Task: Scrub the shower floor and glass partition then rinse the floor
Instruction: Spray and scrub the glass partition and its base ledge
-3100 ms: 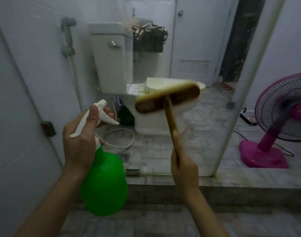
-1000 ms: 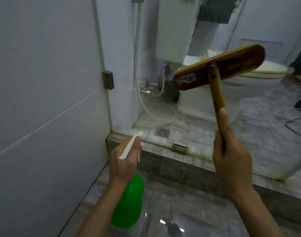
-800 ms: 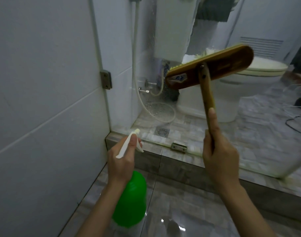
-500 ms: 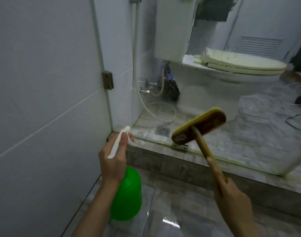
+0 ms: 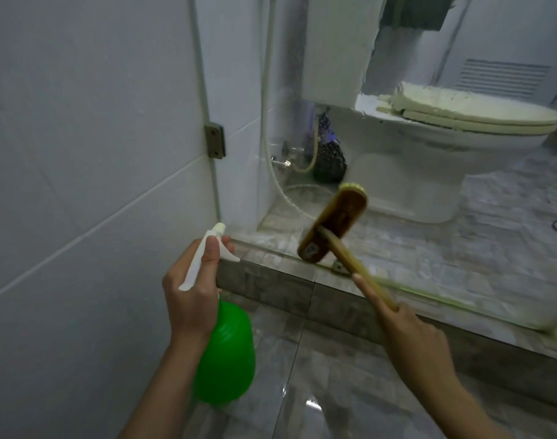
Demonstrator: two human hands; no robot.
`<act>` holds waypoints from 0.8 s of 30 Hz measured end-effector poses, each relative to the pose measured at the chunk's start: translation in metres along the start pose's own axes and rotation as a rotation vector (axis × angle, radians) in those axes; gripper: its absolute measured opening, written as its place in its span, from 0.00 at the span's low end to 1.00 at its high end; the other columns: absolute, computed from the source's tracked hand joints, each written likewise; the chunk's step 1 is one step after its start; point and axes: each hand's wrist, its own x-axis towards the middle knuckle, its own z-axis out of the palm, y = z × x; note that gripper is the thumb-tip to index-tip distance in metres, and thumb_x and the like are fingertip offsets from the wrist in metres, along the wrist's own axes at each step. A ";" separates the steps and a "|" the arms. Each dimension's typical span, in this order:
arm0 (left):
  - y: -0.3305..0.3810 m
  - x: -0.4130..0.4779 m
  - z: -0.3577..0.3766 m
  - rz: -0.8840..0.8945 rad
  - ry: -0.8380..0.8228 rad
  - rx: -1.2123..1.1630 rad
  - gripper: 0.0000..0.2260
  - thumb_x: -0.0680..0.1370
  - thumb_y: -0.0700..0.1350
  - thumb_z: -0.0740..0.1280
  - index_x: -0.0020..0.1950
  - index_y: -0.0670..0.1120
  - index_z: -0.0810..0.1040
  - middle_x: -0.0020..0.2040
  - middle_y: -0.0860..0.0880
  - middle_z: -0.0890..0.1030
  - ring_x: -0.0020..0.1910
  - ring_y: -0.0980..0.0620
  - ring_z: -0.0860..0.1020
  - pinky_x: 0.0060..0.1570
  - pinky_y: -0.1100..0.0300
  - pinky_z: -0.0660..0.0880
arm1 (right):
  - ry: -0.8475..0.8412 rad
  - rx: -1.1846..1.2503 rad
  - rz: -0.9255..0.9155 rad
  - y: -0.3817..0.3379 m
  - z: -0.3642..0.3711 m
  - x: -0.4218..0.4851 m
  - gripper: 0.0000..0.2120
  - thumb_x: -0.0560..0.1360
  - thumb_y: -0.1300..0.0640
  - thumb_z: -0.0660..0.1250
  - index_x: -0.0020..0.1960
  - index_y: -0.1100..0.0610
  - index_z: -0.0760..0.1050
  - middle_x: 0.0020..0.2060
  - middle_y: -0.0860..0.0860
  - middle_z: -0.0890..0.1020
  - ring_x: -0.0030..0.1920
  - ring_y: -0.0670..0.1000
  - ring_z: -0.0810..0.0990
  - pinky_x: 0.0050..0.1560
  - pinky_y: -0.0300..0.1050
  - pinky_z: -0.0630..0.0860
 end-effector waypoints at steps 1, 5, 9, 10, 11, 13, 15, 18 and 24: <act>0.000 -0.001 0.000 0.005 0.000 0.012 0.17 0.79 0.57 0.58 0.47 0.50 0.83 0.43 0.61 0.84 0.46 0.59 0.82 0.46 0.71 0.74 | 0.008 -0.002 -0.038 -0.015 0.003 0.014 0.53 0.59 0.70 0.79 0.75 0.44 0.58 0.25 0.54 0.71 0.18 0.42 0.51 0.16 0.29 0.48; -0.001 -0.003 -0.003 0.004 0.015 0.040 0.17 0.79 0.59 0.57 0.50 0.51 0.82 0.44 0.63 0.84 0.47 0.61 0.82 0.45 0.73 0.74 | -0.011 0.008 -0.246 -0.092 0.016 0.100 0.44 0.79 0.64 0.61 0.73 0.35 0.32 0.39 0.57 0.75 0.26 0.51 0.73 0.27 0.46 0.77; 0.001 -0.003 -0.005 -0.028 -0.005 0.040 0.13 0.80 0.56 0.58 0.48 0.55 0.82 0.43 0.61 0.84 0.47 0.59 0.82 0.46 0.72 0.74 | -0.088 -0.058 -0.219 -0.054 0.016 0.088 0.47 0.79 0.64 0.61 0.71 0.32 0.28 0.41 0.55 0.74 0.28 0.51 0.74 0.27 0.45 0.78; 0.003 -0.004 -0.004 -0.027 -0.017 0.039 0.12 0.80 0.54 0.58 0.47 0.57 0.81 0.43 0.61 0.84 0.47 0.60 0.82 0.46 0.72 0.74 | -0.119 -0.055 -0.181 -0.029 0.011 0.063 0.50 0.75 0.65 0.66 0.73 0.33 0.32 0.39 0.55 0.75 0.25 0.48 0.72 0.21 0.40 0.73; 0.005 -0.003 -0.004 -0.022 -0.028 0.041 0.12 0.81 0.52 0.58 0.46 0.58 0.81 0.42 0.62 0.84 0.45 0.61 0.82 0.45 0.73 0.73 | -0.125 -0.067 -0.152 -0.002 0.008 0.037 0.53 0.71 0.66 0.71 0.75 0.35 0.37 0.37 0.53 0.75 0.22 0.46 0.68 0.17 0.34 0.64; 0.007 -0.002 -0.001 -0.023 -0.031 0.033 0.12 0.81 0.50 0.59 0.45 0.57 0.80 0.42 0.65 0.84 0.44 0.64 0.81 0.44 0.73 0.72 | -0.202 -0.087 -0.026 0.034 0.000 -0.005 0.56 0.67 0.65 0.74 0.75 0.36 0.40 0.32 0.50 0.70 0.20 0.43 0.58 0.19 0.31 0.48; 0.007 -0.005 0.005 -0.036 -0.031 0.019 0.12 0.81 0.48 0.59 0.45 0.56 0.81 0.43 0.66 0.83 0.44 0.65 0.81 0.45 0.74 0.72 | -0.231 -0.112 0.026 0.036 0.001 -0.014 0.57 0.61 0.67 0.77 0.76 0.38 0.48 0.28 0.50 0.69 0.17 0.45 0.59 0.16 0.34 0.48; 0.014 -0.012 0.016 -0.017 -0.037 0.011 0.11 0.82 0.46 0.59 0.46 0.54 0.80 0.41 0.69 0.82 0.42 0.67 0.80 0.42 0.76 0.71 | -0.150 -0.140 -0.119 -0.014 0.021 0.032 0.55 0.66 0.69 0.74 0.76 0.38 0.44 0.33 0.56 0.76 0.20 0.50 0.72 0.15 0.42 0.69; 0.027 -0.022 0.032 -0.041 -0.109 -0.040 0.13 0.83 0.41 0.59 0.47 0.51 0.80 0.41 0.72 0.82 0.45 0.70 0.79 0.44 0.78 0.70 | -0.157 -0.082 -0.122 -0.003 0.034 0.025 0.48 0.76 0.67 0.63 0.74 0.34 0.33 0.42 0.57 0.75 0.27 0.54 0.76 0.25 0.47 0.77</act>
